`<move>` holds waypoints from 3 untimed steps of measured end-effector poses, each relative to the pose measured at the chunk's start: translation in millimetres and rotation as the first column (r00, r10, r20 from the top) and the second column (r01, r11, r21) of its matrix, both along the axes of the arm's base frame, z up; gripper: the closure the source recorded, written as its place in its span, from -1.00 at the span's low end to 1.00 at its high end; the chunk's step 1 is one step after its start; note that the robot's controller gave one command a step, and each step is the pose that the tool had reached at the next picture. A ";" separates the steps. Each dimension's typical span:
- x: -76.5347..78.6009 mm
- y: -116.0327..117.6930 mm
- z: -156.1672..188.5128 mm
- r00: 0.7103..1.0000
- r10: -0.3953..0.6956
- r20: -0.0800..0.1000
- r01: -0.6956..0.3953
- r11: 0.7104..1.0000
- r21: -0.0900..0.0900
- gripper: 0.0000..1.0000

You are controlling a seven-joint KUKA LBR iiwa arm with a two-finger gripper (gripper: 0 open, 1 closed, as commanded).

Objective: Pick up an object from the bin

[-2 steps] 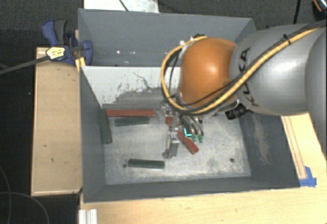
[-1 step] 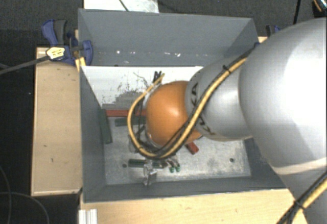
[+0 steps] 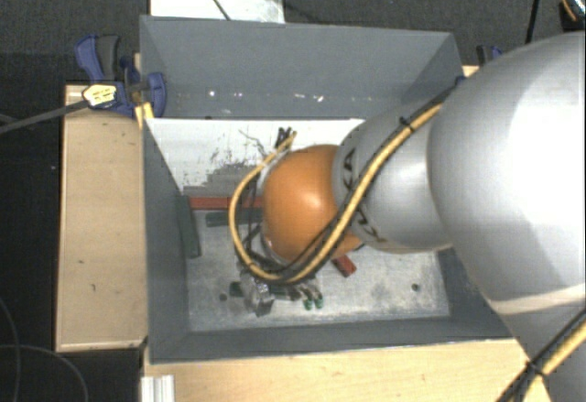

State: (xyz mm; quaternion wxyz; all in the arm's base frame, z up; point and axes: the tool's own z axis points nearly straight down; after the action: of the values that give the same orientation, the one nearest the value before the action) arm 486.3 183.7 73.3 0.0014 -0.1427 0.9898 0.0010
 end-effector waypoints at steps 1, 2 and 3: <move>0.6 -0.2 0.1 1.000 -0.004 0.001 0.004 1.000 0.000 -1.00; 0.1 -0.1 0.0 1.000 -0.006 0.000 0.006 1.000 0.000 1.00; 0.8 -0.2 0.3 1.000 -0.010 0.001 0.010 1.000 0.000 -1.00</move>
Offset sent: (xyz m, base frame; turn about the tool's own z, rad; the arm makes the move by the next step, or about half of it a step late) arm 0.0000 0.0000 0.0000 0.0000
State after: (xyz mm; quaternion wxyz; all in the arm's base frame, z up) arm 487.1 183.6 73.5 0.0019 -0.1378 0.9905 0.0011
